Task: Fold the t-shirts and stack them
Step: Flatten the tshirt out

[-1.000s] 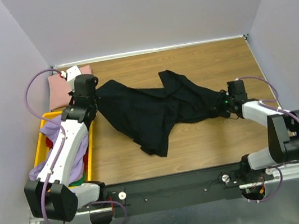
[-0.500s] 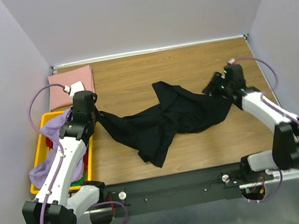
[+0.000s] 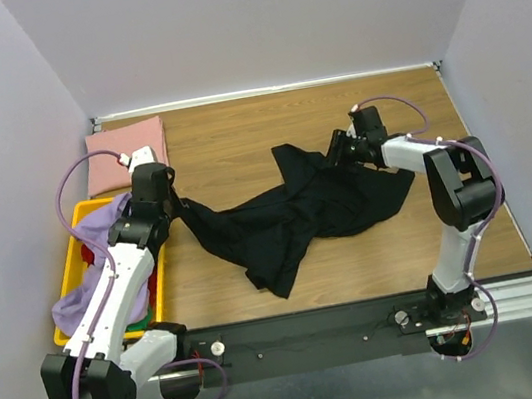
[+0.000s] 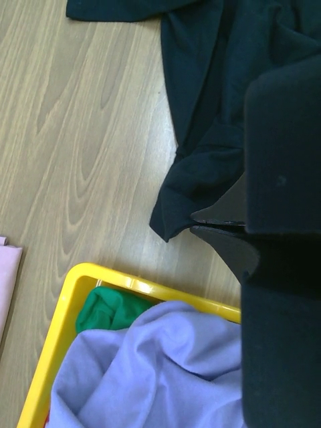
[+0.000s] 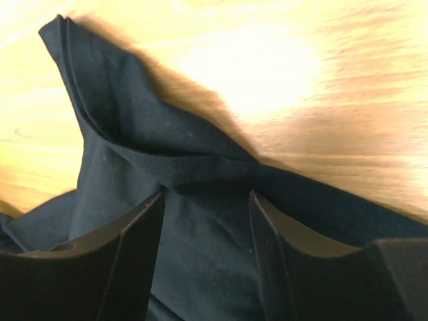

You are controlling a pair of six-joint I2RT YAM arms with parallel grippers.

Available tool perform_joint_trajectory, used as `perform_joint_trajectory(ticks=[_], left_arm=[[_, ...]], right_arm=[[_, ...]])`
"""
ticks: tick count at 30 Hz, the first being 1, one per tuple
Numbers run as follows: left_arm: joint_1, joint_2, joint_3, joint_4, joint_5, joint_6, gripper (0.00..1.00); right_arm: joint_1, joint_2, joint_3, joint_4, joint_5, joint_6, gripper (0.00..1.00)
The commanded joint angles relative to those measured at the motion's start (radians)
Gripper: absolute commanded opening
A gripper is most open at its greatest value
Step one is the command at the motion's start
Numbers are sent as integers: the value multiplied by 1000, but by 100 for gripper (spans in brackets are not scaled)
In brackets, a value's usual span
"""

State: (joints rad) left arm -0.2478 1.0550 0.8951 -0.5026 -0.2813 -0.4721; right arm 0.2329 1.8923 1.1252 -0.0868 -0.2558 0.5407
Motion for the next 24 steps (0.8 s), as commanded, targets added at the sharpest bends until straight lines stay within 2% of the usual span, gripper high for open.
perform_joint_trajectory(ticks=[1, 3, 7, 12, 14, 17, 21, 23, 24], left_arm=[[8, 5, -12, 22, 27, -5, 0], [10, 7, -10, 26, 28, -3, 0], [13, 16, -18, 55, 53, 15, 0], [15, 60, -47, 113, 167, 70, 0], [15, 80, -51, 148, 208, 90, 0], [13, 141, -50, 179, 266, 124, 0], [13, 226, -27, 202, 313, 159, 0], [13, 264, -16, 211, 314, 170, 0], [13, 264, -19, 217, 309, 171, 0]], right_arm=[[-68, 21, -36, -5, 76, 51, 61], [-128, 2, -118, -5, 101, 99, 61], [-323, -99, -261, -11, 153, 169, 61], [-449, -352, -404, -48, 239, 203, 62], [-455, -419, -421, -73, 292, 173, 62], [-449, -490, -387, -91, 273, 111, 62], [-356, -415, -198, -157, 262, -22, 62], [-250, -351, -57, -180, 282, -98, 62], [-219, -328, -56, -182, 279, -122, 62]])
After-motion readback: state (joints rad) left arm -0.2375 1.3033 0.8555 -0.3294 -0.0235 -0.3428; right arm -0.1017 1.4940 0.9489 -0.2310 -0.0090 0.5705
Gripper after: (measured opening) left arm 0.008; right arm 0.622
